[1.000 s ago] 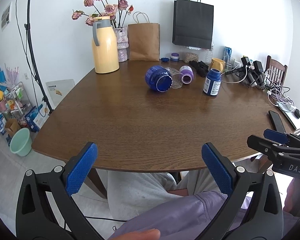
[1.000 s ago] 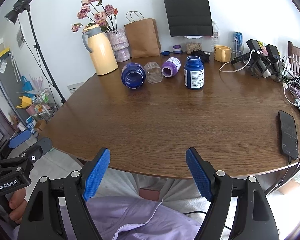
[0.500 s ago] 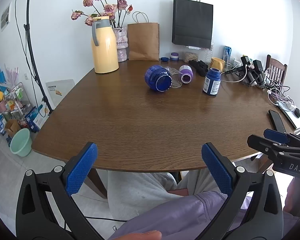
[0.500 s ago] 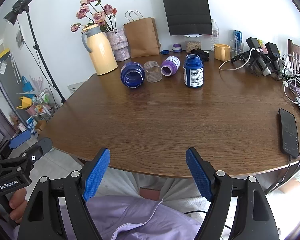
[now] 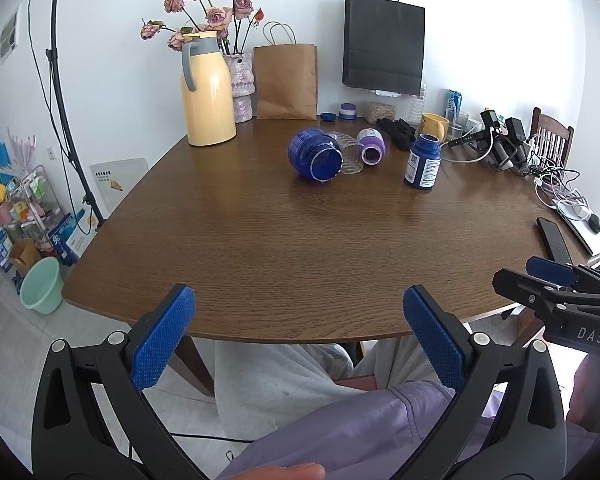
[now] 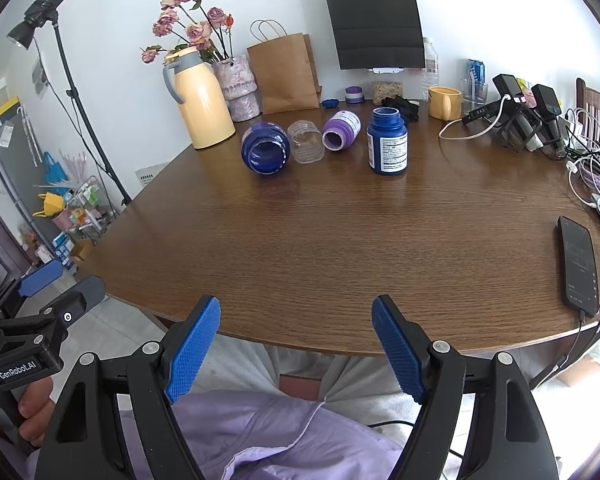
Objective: Flip cup upright
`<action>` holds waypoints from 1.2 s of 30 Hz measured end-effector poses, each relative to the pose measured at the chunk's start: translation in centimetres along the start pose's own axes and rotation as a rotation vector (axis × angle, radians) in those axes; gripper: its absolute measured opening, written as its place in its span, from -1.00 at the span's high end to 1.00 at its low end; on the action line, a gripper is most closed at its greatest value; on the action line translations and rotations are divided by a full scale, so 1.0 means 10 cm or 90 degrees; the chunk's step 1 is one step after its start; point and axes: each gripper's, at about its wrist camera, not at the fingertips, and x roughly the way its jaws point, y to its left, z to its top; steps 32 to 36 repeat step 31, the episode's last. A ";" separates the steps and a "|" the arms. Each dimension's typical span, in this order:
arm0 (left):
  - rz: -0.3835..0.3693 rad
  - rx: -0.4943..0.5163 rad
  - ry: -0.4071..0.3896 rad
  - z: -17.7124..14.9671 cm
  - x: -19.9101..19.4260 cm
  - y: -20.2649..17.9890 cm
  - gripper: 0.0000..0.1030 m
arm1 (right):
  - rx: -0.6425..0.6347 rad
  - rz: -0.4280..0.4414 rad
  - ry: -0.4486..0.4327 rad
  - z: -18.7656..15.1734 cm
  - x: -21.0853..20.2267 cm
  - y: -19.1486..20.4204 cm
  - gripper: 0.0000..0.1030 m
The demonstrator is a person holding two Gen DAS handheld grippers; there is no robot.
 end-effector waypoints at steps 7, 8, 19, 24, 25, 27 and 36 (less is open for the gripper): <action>0.000 0.000 0.001 0.00 0.00 -0.01 -1.00 | 0.003 0.001 -0.005 0.00 0.00 -0.01 -0.59; -0.001 0.000 0.001 0.00 0.01 -0.01 -1.00 | 0.003 0.002 -0.007 0.00 0.00 -0.01 -0.59; 0.000 0.002 0.003 -0.01 0.02 0.00 -1.00 | 0.005 0.001 -0.008 -0.01 -0.01 -0.01 -0.59; 0.001 0.001 0.006 -0.02 0.02 0.01 -1.00 | 0.006 0.000 -0.007 0.00 -0.01 -0.02 -0.59; 0.000 0.002 0.007 -0.02 0.03 0.02 -1.00 | 0.006 -0.001 -0.007 -0.01 -0.01 -0.02 -0.59; 0.000 0.003 0.010 -0.02 0.04 0.03 -1.00 | 0.006 0.000 -0.007 0.00 -0.01 -0.02 -0.59; -0.005 0.002 0.009 -0.03 0.04 0.04 -1.00 | 0.008 -0.001 -0.006 -0.01 -0.01 -0.02 -0.59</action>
